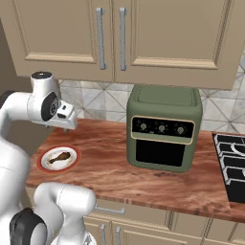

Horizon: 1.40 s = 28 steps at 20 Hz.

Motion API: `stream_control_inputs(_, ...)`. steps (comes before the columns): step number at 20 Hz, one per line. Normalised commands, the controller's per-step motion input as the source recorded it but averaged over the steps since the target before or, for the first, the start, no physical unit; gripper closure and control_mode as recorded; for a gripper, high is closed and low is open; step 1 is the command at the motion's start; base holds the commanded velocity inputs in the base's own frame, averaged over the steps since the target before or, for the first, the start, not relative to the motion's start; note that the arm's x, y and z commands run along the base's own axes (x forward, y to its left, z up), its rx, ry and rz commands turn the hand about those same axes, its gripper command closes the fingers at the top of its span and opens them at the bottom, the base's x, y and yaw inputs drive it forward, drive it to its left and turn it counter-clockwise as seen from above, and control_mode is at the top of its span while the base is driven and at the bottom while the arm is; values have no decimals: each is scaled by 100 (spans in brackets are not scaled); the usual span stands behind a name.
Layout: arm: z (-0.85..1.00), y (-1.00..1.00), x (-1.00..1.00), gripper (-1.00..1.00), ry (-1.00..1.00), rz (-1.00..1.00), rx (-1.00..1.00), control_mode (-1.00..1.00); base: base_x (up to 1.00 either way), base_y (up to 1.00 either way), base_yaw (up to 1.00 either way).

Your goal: Place the chicken drumstick on the rack of the oven.

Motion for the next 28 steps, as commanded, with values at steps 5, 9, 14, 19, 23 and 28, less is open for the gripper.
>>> stream_control_inputs(5,-60,60,-6,-100,0,0,6,-100,0,0,0)
stream_control_inputs(9,-71,46,0,-100,0,-2,1,-100,0,0,0)
stream_control_inputs(14,-59,5,8,-100,2,-5,0,-100,0,0,0)
stream_control_inputs(19,-57,0,29,-100,6,-4,3,-100,0,0,0)
stream_control_inputs(23,-45,0,44,-100,10,-3,8,-100,0,0,0)
stream_control_inputs(28,-10,7,40,-100,11,-10,5,-100,0,0,0)
